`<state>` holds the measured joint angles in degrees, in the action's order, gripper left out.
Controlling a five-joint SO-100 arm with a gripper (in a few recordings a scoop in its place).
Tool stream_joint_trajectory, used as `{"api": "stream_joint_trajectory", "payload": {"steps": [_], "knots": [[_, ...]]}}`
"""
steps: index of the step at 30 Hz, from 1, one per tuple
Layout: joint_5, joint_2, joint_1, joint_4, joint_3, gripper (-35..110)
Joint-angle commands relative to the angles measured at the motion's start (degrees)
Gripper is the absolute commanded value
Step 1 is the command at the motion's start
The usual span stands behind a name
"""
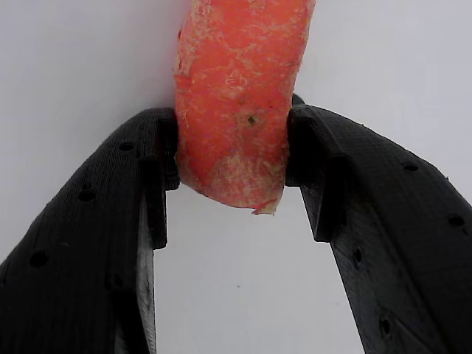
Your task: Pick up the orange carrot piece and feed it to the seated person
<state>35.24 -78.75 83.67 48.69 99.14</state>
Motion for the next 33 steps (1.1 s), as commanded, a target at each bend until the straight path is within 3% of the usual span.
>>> {"api": "stream_joint_trajectory", "payload": {"steps": [1,7,17,33], "knots": [[0.7,-0.5,0.3,0.2,-2.9,-3],[0.8,-1.3,-0.5,0.1,-6.4,-3],[0.8,-1.3,-6.4,0.2,-26.1,-3],[0.9,-0.2,-28.4,0.2,-59.1,-3]]}}
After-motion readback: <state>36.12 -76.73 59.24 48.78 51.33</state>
